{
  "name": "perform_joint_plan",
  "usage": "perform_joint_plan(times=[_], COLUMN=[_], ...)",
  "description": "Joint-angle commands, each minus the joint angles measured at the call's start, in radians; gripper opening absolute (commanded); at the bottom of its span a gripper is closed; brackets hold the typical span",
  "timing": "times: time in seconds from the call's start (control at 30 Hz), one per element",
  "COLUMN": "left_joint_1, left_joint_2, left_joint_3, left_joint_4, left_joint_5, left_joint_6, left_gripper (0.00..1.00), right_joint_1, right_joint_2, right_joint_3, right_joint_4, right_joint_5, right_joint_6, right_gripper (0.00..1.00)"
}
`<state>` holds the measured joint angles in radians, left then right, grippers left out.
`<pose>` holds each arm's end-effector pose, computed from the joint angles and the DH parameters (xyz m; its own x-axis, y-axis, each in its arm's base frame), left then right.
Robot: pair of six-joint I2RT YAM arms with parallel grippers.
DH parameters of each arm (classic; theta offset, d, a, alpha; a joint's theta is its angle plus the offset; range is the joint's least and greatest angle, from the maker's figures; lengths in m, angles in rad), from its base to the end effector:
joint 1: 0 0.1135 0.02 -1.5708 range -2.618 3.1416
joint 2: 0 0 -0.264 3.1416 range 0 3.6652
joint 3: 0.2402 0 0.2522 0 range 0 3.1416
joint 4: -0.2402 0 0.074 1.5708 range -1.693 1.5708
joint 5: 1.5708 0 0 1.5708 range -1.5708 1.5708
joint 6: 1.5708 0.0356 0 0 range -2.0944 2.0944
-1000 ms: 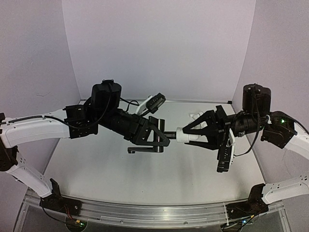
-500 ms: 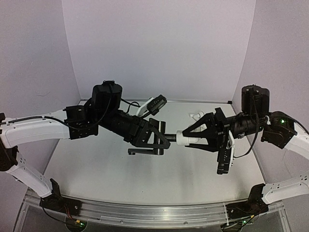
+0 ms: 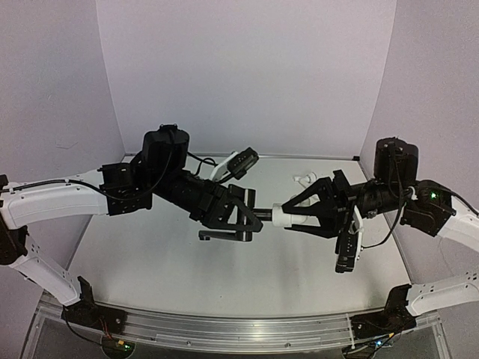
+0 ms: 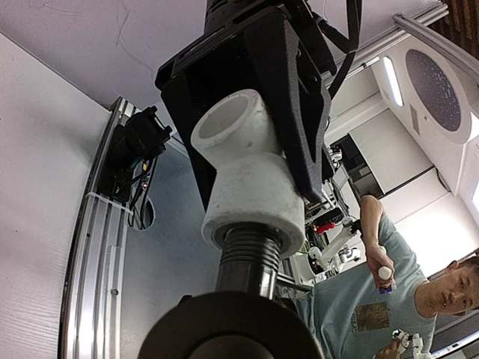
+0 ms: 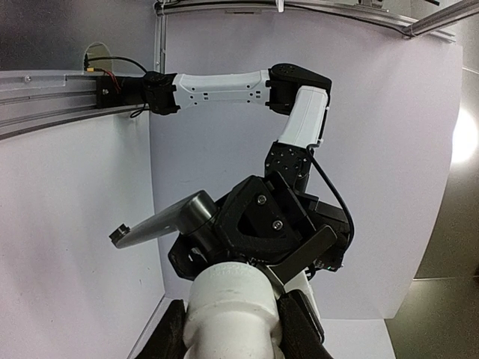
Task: Install the water faucets
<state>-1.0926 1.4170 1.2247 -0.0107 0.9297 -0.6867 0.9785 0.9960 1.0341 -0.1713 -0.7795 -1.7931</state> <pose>0.1241 -0.3015 0.3672 -0.6374 0.4058 -0.6550 0.6312 -0.2127 -0.7459 0.1006 0.1943 0.3912 0.9713 0.2008 0.1275 0.1435 -0.0676 -0.9873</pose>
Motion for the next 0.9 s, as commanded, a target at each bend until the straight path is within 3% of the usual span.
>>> perform_joint_plan(times=[0.0,0.2,0.43,0.6,0.87], left_joint_1=[-0.022,-0.025,-0.048,-0.052,-0.070], left_joint_2=[-0.006,0.002,-0.022,-0.018,-0.027], left_joint_3=[0.073,0.085,0.085,0.088,0.103], left_joint_4=[0.100,0.073,-0.017,-0.013,-0.071], left_joint_5=[0.034,0.029,-0.058,-0.067,-0.169], left_joint_6=[0.032,0.044,0.176,0.212,0.332], left_gripper=[0.00,0.00,0.00,0.00,0.00], right_joint_1=[0.008,0.008,0.009,0.019,0.041], right_joint_2=[0.012,0.010,0.022,0.027,0.059], right_joint_3=[-0.008,-0.023,0.013,-0.017,0.025], right_joint_4=[0.135,0.129,0.057,0.206,0.243], right_joint_5=[0.040,0.006,-0.028,-0.012,0.028], right_joint_6=[0.018,-0.074,0.021,0.199,0.495], right_gripper=[0.00,0.00,0.00,0.00,0.00])
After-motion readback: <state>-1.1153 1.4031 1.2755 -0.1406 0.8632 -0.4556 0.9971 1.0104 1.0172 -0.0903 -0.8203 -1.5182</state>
